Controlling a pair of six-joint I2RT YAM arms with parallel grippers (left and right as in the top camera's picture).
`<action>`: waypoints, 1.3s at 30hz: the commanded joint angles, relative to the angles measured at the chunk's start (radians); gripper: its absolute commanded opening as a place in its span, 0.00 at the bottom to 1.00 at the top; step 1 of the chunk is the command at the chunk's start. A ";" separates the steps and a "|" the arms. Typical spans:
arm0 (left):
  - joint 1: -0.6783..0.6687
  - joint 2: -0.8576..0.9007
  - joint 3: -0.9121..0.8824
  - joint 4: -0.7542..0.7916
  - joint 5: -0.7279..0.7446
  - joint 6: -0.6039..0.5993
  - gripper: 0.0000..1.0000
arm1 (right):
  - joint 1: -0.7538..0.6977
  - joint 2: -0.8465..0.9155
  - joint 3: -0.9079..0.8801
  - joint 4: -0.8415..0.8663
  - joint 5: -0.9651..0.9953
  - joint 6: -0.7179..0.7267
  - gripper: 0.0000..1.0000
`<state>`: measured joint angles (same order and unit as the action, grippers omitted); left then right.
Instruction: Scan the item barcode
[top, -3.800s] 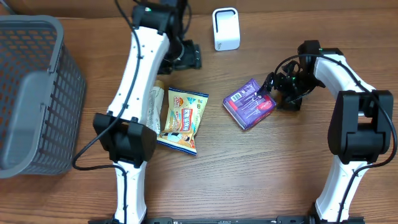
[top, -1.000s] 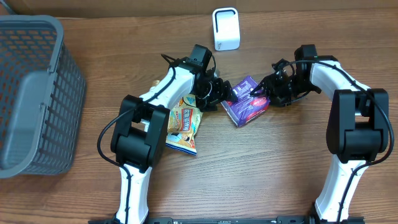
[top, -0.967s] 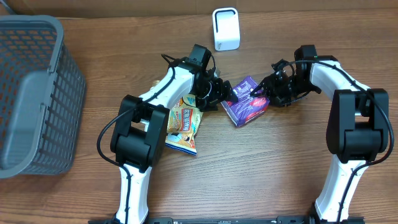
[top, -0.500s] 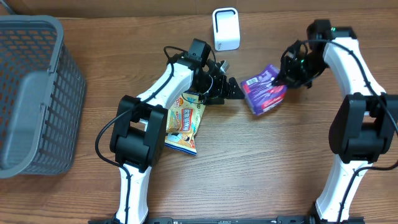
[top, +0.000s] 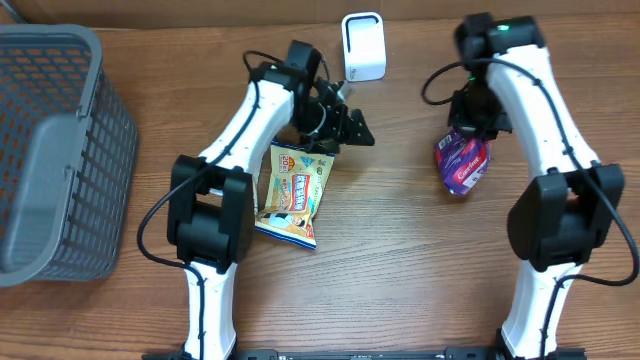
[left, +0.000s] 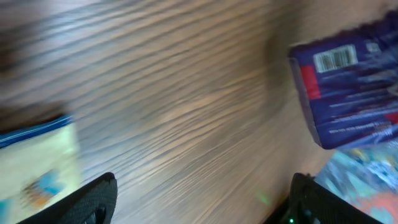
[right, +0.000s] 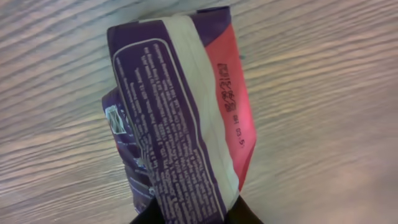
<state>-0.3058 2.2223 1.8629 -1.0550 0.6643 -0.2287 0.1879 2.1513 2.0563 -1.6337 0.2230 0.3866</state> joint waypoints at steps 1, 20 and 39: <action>0.021 -0.026 0.066 -0.065 -0.093 0.043 0.80 | 0.072 -0.024 0.016 -0.002 0.141 0.124 0.16; 0.071 -0.026 0.164 -0.284 -0.309 0.022 0.82 | 0.307 0.134 0.008 0.008 -0.021 0.189 0.50; 0.077 -0.026 0.164 -0.302 -0.309 0.023 0.85 | 0.086 0.125 0.299 -0.046 -0.488 -0.136 1.00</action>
<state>-0.2329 2.2219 2.0037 -1.3556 0.3618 -0.2066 0.3435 2.2715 2.3291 -1.6737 -0.1608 0.3634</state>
